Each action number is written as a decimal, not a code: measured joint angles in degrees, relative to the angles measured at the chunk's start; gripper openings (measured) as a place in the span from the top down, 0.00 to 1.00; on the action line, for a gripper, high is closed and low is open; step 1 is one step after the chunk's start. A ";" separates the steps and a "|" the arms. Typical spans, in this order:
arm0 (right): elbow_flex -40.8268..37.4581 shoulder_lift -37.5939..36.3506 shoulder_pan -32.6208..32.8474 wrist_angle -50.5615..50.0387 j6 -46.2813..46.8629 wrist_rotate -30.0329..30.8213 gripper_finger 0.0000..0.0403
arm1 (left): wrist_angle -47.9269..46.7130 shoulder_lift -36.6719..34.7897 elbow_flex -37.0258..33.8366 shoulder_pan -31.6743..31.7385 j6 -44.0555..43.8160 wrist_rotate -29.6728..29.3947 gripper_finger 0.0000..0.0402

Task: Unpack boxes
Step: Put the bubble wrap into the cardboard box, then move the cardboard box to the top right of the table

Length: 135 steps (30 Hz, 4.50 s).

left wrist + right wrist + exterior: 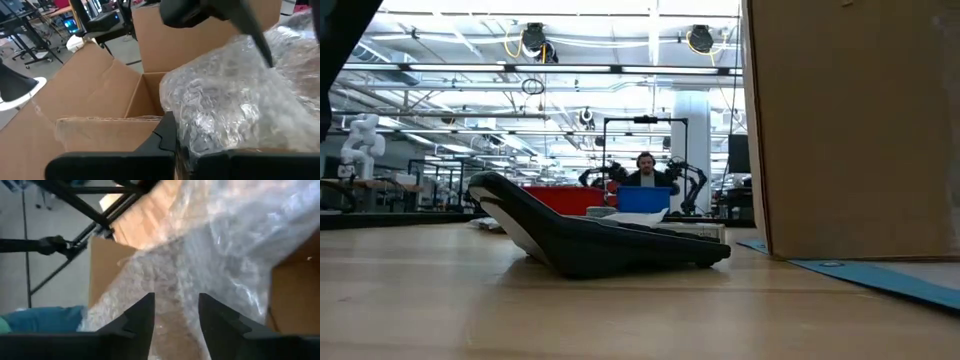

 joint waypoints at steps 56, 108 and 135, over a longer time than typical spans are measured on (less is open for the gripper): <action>-32.78 -14.23 -7.29 0.42 -2.97 -11.57 0.62 | -23.67 -11.09 -0.17 -8.31 -6.16 -2.21 0.74; -7.32 -23.01 0.73 0.50 8.61 -21.27 0.75 | -12.49 2.15 -0.17 -2.62 -4.61 5.32 0.74; -7.45 -16.65 4.83 0.67 1.89 -16.84 0.80 | -18.33 4.71 -0.29 4.42 -11.94 8.09 0.97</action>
